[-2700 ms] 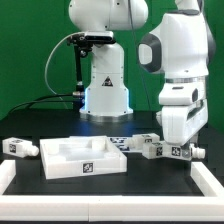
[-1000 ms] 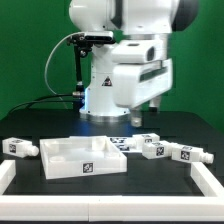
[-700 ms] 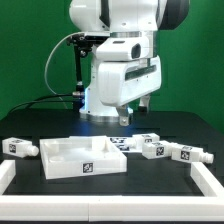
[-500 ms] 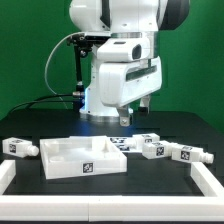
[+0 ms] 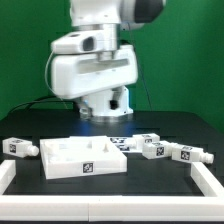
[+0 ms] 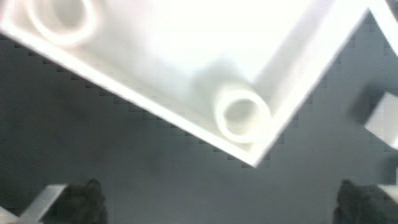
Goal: Assemble one leg
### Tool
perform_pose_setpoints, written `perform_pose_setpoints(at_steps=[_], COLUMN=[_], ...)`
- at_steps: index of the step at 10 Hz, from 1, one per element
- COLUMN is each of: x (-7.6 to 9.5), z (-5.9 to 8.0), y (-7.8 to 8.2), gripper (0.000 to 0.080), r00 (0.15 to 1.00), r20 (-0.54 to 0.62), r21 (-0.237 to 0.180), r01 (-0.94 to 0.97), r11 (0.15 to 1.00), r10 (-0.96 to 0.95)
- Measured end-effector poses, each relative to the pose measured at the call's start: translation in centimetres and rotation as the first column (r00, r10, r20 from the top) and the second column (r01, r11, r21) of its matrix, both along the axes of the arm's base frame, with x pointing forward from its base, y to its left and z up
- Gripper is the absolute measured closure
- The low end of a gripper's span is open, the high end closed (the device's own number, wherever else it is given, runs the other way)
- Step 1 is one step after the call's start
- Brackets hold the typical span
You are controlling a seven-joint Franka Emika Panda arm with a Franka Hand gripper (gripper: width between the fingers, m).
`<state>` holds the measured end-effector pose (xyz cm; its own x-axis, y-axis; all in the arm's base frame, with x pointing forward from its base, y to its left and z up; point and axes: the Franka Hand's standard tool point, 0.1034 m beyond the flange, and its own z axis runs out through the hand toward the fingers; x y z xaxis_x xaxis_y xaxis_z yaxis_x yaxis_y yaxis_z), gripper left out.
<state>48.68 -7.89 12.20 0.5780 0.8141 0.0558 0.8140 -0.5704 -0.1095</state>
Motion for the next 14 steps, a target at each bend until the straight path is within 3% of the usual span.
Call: perform_pose_setpoints(at_steps=[3, 4, 6, 8, 12, 14], x=[0.2, 0.3, 0.2, -0.3, -0.1, -0.4], z=[-0.2, -0.6, -3.4, -5.3, -5.1, -6.4], y=[0.0, -0.6, -3.9, -4.9, -4.5, -5.3], gripper=[0.0150, 0.0150, 0.0150, 0.0150, 0.0150, 0.0150], r00=[0.988, 0.994, 0.989, 0.962, 0.874, 0.751], r20=[0.024, 0.025, -0.031, -0.047, -0.071, -0.069], r21=[0.000, 0.007, 0.001, 0.016, -0.009, -0.038], r01=[-0.154, -0.105, 0.145, 0.270, 0.482, 0.656], r11=[0.988, 0.994, 0.989, 0.963, 0.876, 0.754], r10=[0.154, 0.104, -0.145, -0.269, -0.481, -0.657])
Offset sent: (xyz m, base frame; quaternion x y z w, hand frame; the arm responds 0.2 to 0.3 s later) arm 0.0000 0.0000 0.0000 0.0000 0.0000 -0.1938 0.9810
